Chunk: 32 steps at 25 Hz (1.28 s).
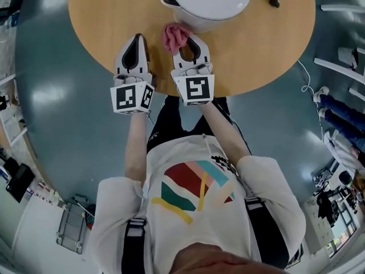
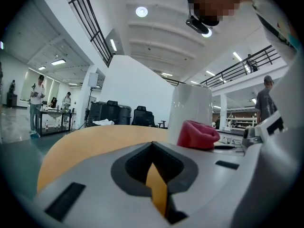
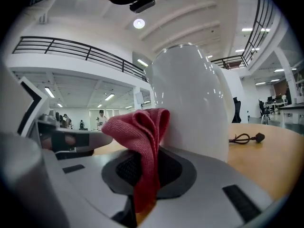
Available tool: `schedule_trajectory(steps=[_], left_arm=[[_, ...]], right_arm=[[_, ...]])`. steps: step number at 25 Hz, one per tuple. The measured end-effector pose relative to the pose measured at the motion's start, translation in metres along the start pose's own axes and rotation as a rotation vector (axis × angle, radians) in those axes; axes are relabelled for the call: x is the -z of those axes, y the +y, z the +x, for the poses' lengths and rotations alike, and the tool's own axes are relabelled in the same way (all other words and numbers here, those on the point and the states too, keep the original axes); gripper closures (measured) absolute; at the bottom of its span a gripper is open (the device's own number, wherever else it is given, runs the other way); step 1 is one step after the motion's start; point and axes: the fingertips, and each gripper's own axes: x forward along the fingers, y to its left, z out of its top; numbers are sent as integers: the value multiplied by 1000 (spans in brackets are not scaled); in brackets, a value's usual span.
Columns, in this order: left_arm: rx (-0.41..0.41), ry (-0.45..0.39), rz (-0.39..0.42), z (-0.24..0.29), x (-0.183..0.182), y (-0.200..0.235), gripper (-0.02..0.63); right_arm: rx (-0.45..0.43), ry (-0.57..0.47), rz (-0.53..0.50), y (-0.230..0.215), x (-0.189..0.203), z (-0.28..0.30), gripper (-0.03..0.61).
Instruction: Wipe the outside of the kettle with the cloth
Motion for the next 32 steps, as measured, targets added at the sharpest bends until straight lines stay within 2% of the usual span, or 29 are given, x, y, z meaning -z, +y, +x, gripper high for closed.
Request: schedule_trajectory(steps=[3,6,8,13,21,25,30,32], left_arm=[[19,6,12,10,5,9,571],[39,12,18,14,7,21,571],[48,20,19,17,7,26,571],[75,34,12,25,8,26,571],[84,45,-7,28,19,-14,571],[77,43,-9,29,22,-34,571],[71,45,-65,29,28,-56,571],[68,40,-60,32,28,-67,571]], right_arm=[[53,-20,-17,-4,5,15,531],[100,-96,-21,0,-2,24,531],[111,-137,-20,3,-7,28,531],[121,-139,-27,3,-11,28,531],[130,-133,-8,-29,-11,-7,531],[106,-137,-4,-45,-15,-26,531],[80,-123,23,-65,-11,-43,531],[71,-111,26,-77,-8,-46,531]])
